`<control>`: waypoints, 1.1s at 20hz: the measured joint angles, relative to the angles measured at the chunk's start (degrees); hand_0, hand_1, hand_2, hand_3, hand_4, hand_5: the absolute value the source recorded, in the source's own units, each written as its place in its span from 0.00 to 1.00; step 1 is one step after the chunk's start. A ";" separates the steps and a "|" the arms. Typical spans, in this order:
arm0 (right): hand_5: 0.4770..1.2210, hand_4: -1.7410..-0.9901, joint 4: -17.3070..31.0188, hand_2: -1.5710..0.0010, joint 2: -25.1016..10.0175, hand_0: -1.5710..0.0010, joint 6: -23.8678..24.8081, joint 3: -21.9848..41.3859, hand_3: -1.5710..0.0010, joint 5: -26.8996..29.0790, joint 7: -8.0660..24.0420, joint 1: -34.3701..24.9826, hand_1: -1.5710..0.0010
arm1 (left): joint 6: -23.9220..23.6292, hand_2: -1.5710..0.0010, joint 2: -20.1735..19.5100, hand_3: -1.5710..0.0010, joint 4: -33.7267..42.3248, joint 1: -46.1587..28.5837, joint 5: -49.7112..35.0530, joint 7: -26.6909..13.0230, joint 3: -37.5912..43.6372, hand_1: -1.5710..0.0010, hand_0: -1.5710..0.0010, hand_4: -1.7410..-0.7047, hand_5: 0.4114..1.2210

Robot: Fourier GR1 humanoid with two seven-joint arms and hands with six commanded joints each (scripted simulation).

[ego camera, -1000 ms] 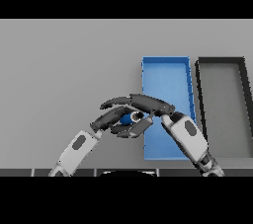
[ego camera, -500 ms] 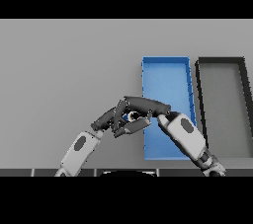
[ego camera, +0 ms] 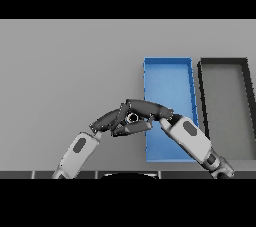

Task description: Pick up the blue pipe and place it into the blue bin.

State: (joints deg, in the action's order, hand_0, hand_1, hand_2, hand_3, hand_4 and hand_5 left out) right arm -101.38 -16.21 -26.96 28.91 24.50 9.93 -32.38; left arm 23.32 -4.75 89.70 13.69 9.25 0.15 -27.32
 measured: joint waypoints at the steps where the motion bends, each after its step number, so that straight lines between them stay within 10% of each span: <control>1: 0.98 0.33 -0.08 0.01 0.37 0.01 0.25 0.27 0.01 -0.11 0.79 -0.41 0.01 | 0.35 0.80 -0.28 0.78 -0.09 -0.01 1.16 1.39 0.33 0.77 0.76 0.63 0.87; 8: 1.00 0.33 0.27 0.00 0.96 0.00 0.26 0.20 0.00 -1.09 0.72 -0.76 0.00 | -0.73 0.96 0.01 0.95 0.24 -0.06 3.12 1.24 0.95 0.95 0.95 0.82 0.31; 16: 1.00 0.33 0.69 0.00 1.84 0.00 0.72 -1.17 0.00 1.85 2.61 -1.52 0.00 | -1.19 0.99 1.40 0.99 -1.52 -0.32 2.14 -2.04 1.80 0.99 0.99 0.81 0.18; 22: 1.00 0.11 -2.75 0.00 -1.32 0.00 6.64 -5.58 0.00 19.42 12.04 -6.27 0.00 | -0.14 1.00 1.52 1.00 -0.67 -1.01 1.04 -4.03 1.61 1.00 1.00 0.80 0.12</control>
State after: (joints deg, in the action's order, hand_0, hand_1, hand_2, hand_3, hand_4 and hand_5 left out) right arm -104.13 -17.53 -20.32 23.33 43.93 21.97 -38.65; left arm 23.17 -3.23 89.03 12.68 10.28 -3.87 -25.71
